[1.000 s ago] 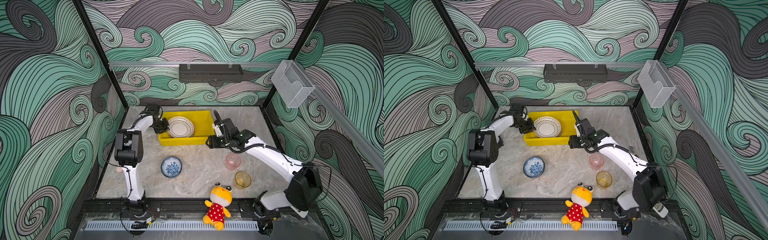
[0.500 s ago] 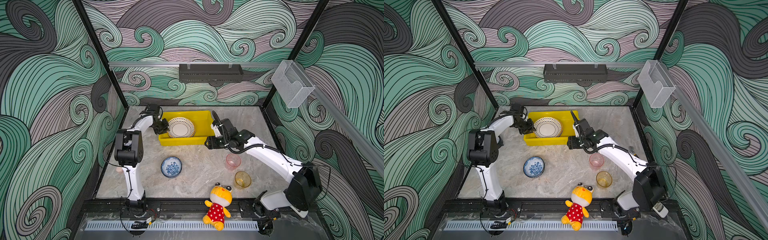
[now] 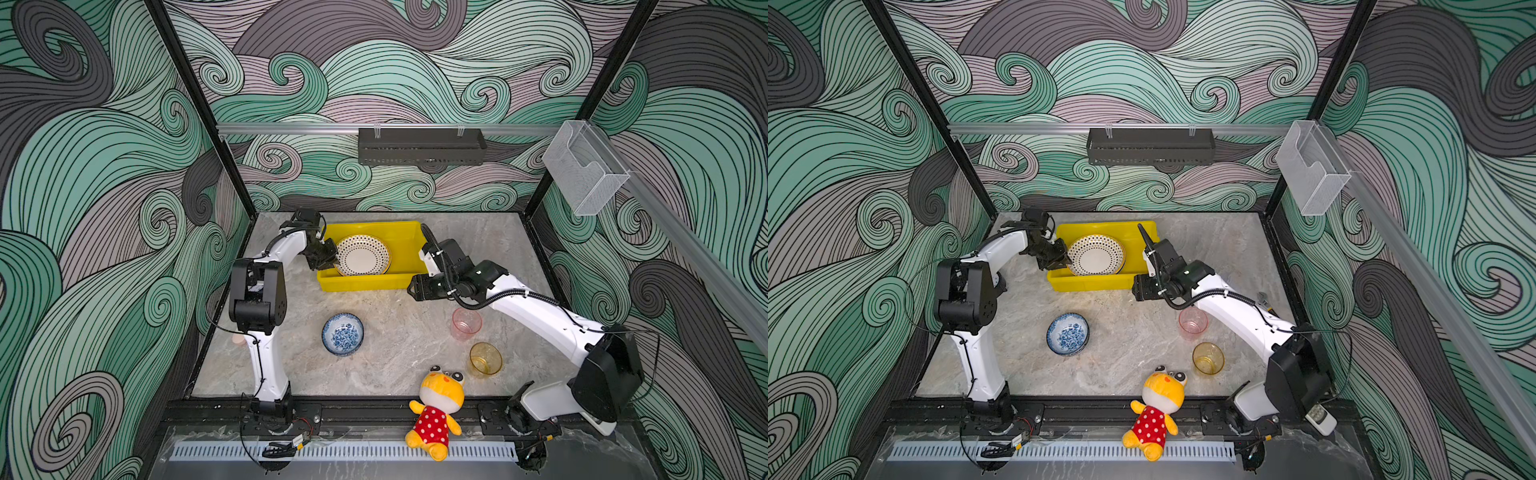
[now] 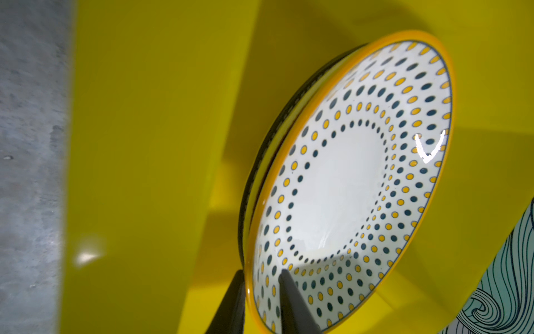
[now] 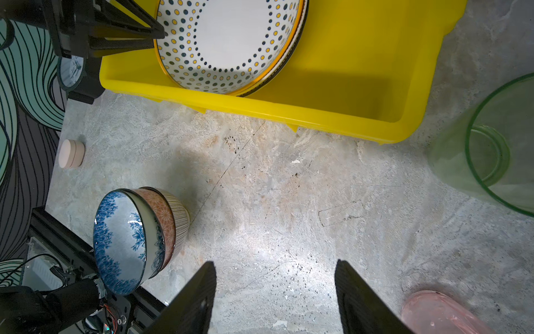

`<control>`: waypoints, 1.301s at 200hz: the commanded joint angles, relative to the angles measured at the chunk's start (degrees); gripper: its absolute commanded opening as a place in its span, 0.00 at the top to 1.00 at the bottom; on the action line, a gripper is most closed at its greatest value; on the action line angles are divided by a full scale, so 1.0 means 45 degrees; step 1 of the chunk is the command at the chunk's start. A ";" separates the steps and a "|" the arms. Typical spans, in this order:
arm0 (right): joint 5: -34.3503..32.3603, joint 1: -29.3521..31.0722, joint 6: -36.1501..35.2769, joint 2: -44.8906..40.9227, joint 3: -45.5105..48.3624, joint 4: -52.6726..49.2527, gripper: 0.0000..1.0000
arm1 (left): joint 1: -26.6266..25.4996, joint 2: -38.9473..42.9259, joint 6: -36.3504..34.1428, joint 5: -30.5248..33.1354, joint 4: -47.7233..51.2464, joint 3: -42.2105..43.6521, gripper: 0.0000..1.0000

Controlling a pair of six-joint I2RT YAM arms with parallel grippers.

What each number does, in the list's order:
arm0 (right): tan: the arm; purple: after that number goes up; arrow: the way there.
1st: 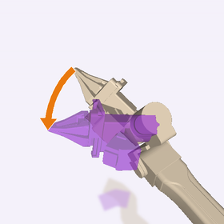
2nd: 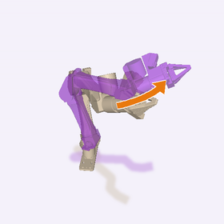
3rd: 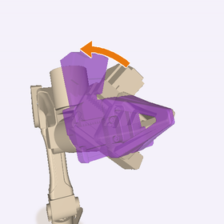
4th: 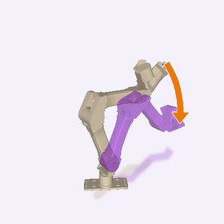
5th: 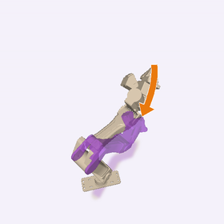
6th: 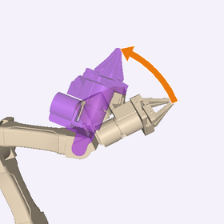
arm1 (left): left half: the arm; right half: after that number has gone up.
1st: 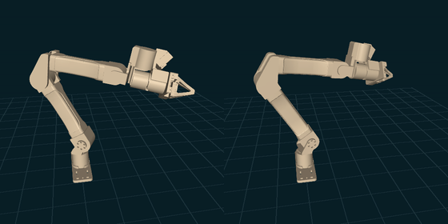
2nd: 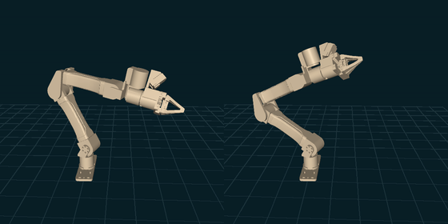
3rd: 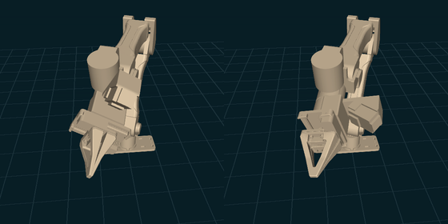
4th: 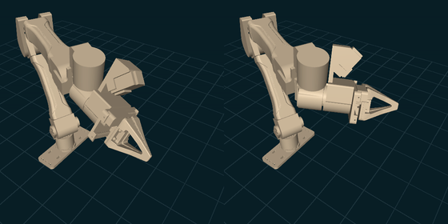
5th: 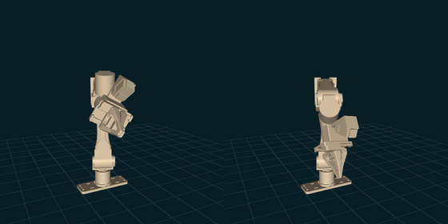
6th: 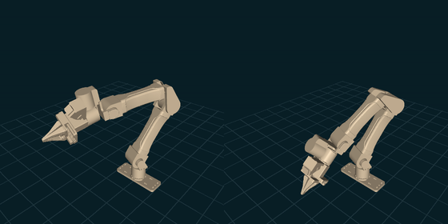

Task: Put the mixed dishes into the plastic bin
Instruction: 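Open the left gripper to release the dotted plate in the bin, then move the left gripper over the stacked blue floral bowls and grip the rim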

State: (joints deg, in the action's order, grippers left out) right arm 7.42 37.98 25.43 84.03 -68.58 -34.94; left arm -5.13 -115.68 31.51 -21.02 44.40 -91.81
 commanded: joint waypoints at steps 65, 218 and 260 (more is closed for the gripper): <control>-0.0418 0.0213 -0.0102 -0.0308 -0.0153 -0.0299 0.33 | -0.0247 0.1009 -0.1108 0.1191 0.1917 -0.1157 0.74; -0.0555 0.0807 0.0248 -0.0509 0.0005 -0.0106 0.33 | -0.1068 0.5785 -0.2700 0.2932 0.3813 0.1972 0.72; -0.0675 0.1106 0.0359 -0.0615 0.0092 -0.0083 0.33 | -0.1219 0.6962 -0.2878 0.2976 0.4397 0.3045 0.71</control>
State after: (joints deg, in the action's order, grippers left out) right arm 5.76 42.19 26.04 82.72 -68.55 -35.35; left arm -9.87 -87.79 19.81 -8.97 60.27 -79.85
